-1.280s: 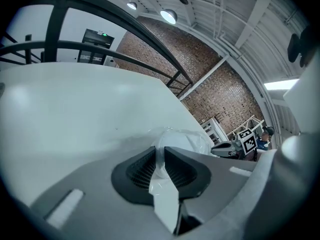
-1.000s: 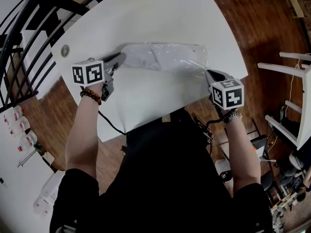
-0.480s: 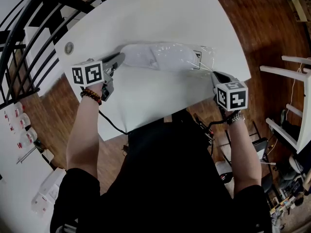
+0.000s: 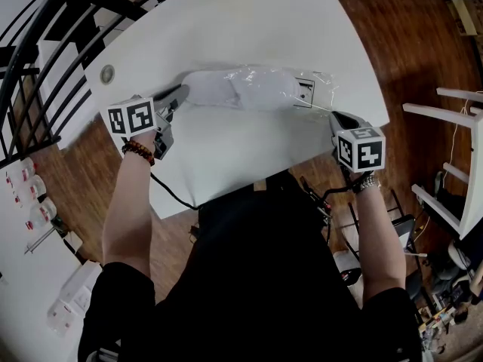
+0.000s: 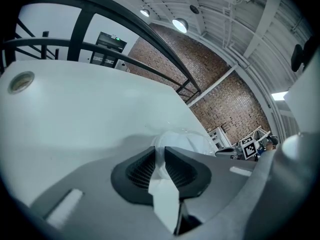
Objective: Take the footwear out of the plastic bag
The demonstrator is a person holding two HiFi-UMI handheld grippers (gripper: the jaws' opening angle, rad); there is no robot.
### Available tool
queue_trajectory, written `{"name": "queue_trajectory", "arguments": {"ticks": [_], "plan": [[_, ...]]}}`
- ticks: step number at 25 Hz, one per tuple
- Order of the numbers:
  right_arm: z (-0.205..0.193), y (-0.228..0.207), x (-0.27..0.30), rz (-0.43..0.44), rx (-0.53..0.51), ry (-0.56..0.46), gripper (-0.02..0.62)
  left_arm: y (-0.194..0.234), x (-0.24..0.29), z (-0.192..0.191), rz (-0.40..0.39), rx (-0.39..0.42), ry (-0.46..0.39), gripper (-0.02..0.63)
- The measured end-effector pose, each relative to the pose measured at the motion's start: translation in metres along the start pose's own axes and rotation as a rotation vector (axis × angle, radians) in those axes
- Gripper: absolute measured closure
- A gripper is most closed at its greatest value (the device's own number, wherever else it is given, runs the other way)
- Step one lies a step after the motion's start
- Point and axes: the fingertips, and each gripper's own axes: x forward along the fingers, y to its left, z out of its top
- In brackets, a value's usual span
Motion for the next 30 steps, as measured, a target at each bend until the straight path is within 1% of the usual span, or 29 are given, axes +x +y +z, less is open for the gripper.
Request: {"name": "queue_trajectory", "arguments": {"ticks": [3,9,12,14,19,24,27,30], "plan": [[0.001,-0.001,0.0,-0.004,-0.002,-0.003,0.601,0.001,0.001,-0.001,0.009,0.0,0.001,0.51],[0.001,-0.003,0.0,-0.012,0.002,-0.01,0.601,0.007,0.003,-0.002,0.025,-0.004,0.007,0.398],[0.002,-0.003,-0.001,-0.015,0.003,-0.021,0.6,0.008,0.006,-0.006,0.023,-0.016,0.025,0.352],[0.003,-0.004,-0.002,-0.019,0.002,-0.028,0.597,0.009,0.009,-0.008,0.018,-0.028,0.034,0.337],[0.005,-0.006,-0.005,-0.03,-0.013,-0.04,0.568,0.009,0.009,-0.007,0.002,-0.038,0.032,0.341],[0.012,-0.01,-0.01,-0.068,-0.053,-0.063,0.532,0.006,0.011,-0.009,-0.008,-0.029,0.045,0.342],[0.021,-0.014,-0.016,-0.111,-0.083,-0.093,0.522,0.002,0.014,-0.01,-0.015,-0.019,0.057,0.345],[0.04,-0.015,-0.028,-0.168,-0.138,-0.164,0.52,0.0,0.015,-0.01,-0.021,-0.013,0.067,0.359]]}}
